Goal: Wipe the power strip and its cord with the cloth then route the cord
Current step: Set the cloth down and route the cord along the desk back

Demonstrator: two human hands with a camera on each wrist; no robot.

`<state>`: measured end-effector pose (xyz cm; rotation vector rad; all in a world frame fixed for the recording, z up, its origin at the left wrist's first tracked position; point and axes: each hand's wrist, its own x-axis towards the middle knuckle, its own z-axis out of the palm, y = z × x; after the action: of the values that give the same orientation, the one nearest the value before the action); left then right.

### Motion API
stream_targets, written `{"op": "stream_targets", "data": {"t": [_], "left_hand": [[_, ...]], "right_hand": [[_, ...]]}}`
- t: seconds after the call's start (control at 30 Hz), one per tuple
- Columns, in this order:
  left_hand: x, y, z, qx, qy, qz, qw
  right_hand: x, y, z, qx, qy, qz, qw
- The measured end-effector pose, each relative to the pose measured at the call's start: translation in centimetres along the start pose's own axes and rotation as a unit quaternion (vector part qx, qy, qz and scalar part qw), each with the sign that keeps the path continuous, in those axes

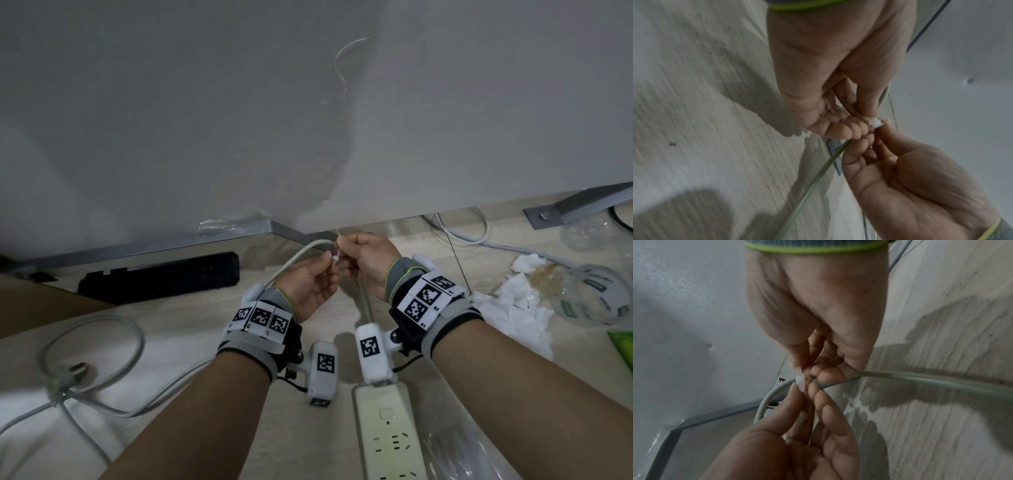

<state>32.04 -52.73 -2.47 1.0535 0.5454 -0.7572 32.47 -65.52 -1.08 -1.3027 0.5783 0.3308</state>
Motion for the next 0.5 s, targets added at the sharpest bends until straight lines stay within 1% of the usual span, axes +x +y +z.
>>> {"op": "stream_targets", "data": {"t": [0.13, 0.2, 0.3, 0.4, 0.5], "left_hand": [[0.2, -0.1, 0.0, 0.03, 0.032, 0.001, 0.999], [0.4, -0.2, 0.4, 0.044, 0.056, 0.009, 0.997], [0.5, -0.7, 1.0, 0.046, 0.087, 0.031, 0.995], [0.8, -0.8, 1.1, 0.053, 0.101, 0.052, 0.992], [1.1, -0.8, 0.8, 0.057, 0.102, 0.063, 0.991]], "right_hand": [[-0.3, 0.1, -0.1, -0.036, 0.008, 0.003, 0.999], [-0.3, 0.0, 0.0, -0.059, 0.02, -0.011, 0.998], [-0.2, 0.2, 0.1, -0.108, 0.054, -0.04, 0.992], [-0.2, 0.8, 0.2, -0.221, 0.086, -0.084, 0.968], [-0.7, 0.8, 0.0, -0.276, 0.085, -0.119, 0.95]]}}
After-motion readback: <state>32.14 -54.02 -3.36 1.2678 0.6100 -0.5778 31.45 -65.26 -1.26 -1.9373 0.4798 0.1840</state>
